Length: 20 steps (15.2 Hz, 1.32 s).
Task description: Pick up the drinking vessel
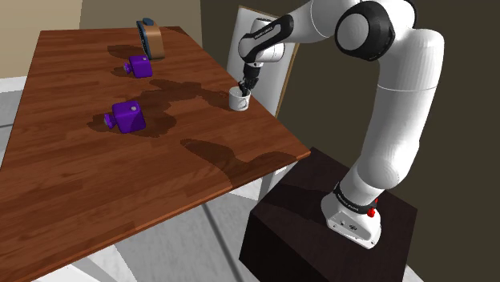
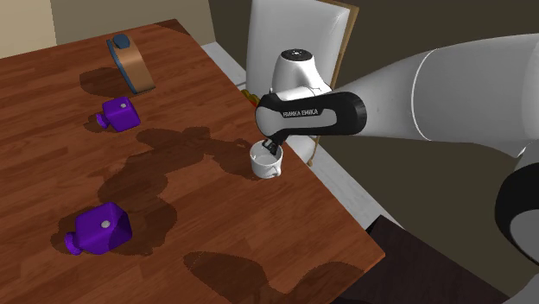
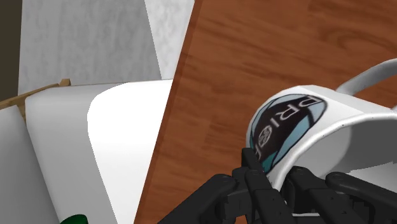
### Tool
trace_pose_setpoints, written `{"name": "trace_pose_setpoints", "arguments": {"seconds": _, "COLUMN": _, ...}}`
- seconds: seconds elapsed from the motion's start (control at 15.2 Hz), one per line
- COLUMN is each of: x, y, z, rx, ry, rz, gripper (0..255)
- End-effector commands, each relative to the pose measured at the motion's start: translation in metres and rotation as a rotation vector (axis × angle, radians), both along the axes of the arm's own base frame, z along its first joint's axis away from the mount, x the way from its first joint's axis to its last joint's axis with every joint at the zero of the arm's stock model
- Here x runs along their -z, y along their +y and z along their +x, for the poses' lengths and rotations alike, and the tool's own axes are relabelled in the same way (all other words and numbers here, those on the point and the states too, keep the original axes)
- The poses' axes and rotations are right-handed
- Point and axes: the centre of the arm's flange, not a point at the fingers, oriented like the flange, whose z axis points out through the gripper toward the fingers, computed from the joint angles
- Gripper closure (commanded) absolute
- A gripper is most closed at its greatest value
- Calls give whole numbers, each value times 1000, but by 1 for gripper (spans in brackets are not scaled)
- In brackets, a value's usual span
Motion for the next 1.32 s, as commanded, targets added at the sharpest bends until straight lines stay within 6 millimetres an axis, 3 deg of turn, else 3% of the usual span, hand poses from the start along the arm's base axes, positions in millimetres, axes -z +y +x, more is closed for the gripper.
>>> {"name": "trace_pose_setpoints", "arguments": {"seconds": 0.0, "x": 0, "y": 0, "z": 0, "rx": 0, "ry": 0, "rz": 0, "gripper": 255}}
{"name": "trace_pose_setpoints", "arguments": {"seconds": 0.26, "x": 0, "y": 1, "z": 0, "rx": 0, "ry": 0, "rz": 0, "gripper": 255}}
{"name": "trace_pose_setpoints", "arguments": {"seconds": 1.25, "x": -79, "y": 1, "z": 0, "rx": 0, "ry": 0, "rz": 0, "gripper": 255}}
